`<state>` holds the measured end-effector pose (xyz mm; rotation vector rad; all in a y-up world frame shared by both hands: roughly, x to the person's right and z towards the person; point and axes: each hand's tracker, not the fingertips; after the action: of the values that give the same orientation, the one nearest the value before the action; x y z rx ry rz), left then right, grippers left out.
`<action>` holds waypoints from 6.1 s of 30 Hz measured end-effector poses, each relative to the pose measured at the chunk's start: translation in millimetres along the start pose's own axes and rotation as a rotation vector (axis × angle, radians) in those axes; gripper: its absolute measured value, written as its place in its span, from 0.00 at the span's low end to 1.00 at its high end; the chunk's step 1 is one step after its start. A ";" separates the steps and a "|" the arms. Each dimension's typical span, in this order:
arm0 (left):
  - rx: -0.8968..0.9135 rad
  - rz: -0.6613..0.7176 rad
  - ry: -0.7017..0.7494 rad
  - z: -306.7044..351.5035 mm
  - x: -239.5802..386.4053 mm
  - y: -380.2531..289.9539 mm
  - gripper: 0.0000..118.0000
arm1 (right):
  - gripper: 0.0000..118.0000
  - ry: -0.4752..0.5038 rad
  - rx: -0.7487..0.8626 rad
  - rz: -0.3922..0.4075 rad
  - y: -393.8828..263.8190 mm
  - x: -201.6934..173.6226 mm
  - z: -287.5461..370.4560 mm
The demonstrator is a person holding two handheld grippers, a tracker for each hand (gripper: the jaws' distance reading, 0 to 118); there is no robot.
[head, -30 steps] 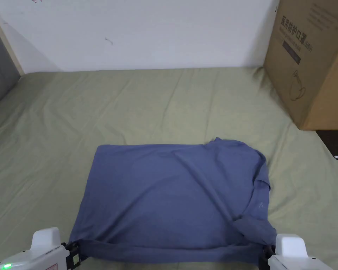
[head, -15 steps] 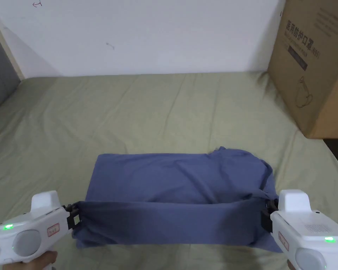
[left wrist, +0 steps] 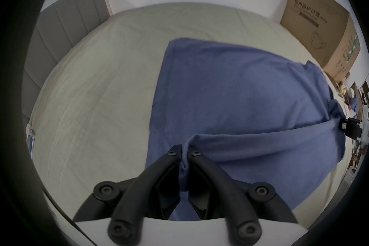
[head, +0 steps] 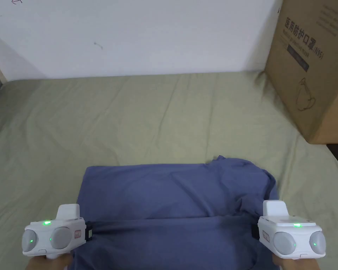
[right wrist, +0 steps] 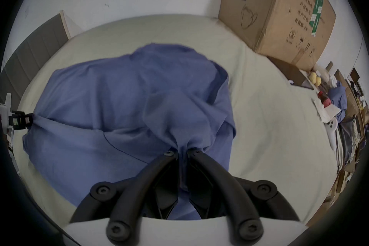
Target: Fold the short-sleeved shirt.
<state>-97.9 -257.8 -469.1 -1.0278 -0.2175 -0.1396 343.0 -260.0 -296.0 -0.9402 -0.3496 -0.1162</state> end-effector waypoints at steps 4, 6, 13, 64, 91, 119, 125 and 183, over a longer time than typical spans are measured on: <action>0.006 0.020 0.001 7.3 0.4 2.8 0.07 | 0.05 0.018 -0.018 -0.035 -1.1 2.2 8.0; 0.026 0.044 -0.007 22.0 -0.6 8.2 0.31 | 0.24 0.010 0.014 -0.041 3.1 0.8 27.8; 0.288 0.095 -0.112 116.4 8.0 12.4 0.87 | 0.75 0.041 0.273 -0.065 25.2 7.3 125.3; -0.005 0.135 0.003 61.3 -13.3 -67.8 0.83 | 0.00 -0.049 0.633 -0.002 -8.4 -15.0 230.3; 0.073 0.068 -0.094 85.9 -10.0 -62.1 0.00 | 0.50 0.085 -0.029 -0.168 -79.1 19.6 53.8; -0.053 0.097 -0.093 86.2 -23.8 -146.9 0.00 | 0.06 0.071 -0.078 -0.148 -156.9 26.8 98.9; -0.022 0.092 -0.059 108.0 -14.9 -135.3 0.31 | 0.27 0.055 -0.030 -0.140 -137.5 19.8 128.8; -0.053 0.106 -0.033 -69.6 -26.3 141.6 0.85 | 0.00 -0.061 0.568 0.011 96.0 -23.2 127.5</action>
<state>-84.8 -245.0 -628.1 -1.0927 -0.1896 -0.0323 314.1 -101.9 -309.2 -0.3840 -0.4056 0.0242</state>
